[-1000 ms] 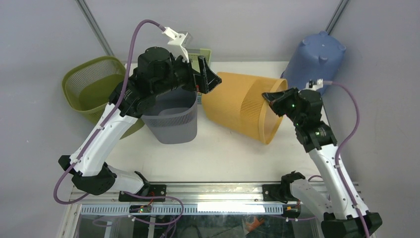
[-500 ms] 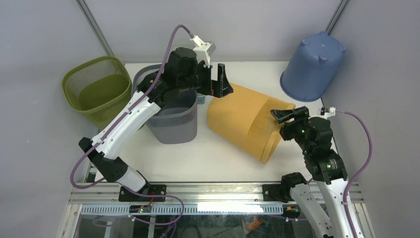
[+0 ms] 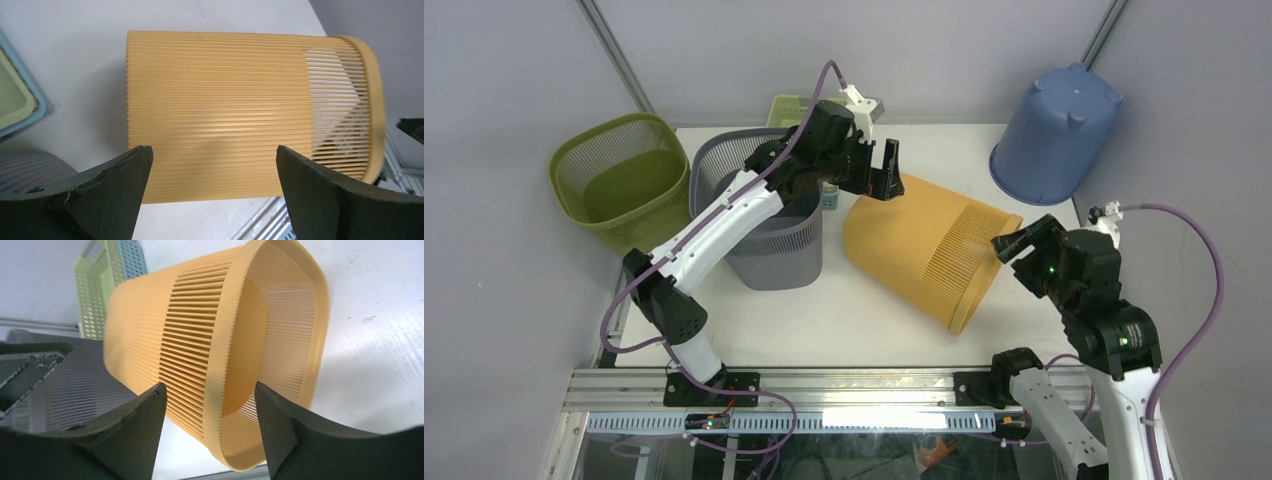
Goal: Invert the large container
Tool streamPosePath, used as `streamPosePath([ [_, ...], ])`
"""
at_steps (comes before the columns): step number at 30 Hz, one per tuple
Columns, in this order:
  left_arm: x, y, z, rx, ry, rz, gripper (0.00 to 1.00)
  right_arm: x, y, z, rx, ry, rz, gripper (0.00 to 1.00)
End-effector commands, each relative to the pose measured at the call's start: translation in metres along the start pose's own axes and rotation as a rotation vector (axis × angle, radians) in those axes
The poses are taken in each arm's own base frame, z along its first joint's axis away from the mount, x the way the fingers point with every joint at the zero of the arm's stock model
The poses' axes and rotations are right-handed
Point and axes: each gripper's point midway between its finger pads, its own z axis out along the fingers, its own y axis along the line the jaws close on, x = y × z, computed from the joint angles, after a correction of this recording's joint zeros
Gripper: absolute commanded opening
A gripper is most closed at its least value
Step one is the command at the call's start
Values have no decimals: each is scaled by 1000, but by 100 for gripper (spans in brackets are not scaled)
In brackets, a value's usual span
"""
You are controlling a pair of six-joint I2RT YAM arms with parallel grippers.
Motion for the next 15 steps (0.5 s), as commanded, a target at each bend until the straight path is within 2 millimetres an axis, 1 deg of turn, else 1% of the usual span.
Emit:
streamPosePath([
  [1,-24,17,9,-98,-76,62,99,-3,5,5,32,57,-143,67],
  [4,-15,22,22,-102,-40,63,99,0,5,13,69,103,-166,61],
  [5,-21,16,21,-83,-53,64,99,0,5,15,74,111,-174,58],
  [8,-16,12,30,-47,-23,61,99,-2,1,18,103,108,-192,55],
  [10,-11,10,36,-27,-3,51,99,-3,-8,18,142,98,-206,55],
  [12,-7,7,44,-11,15,31,99,-5,-20,18,196,83,-228,55],
  [15,1,-9,54,17,34,53,99,-8,-37,13,267,63,-257,54],
])
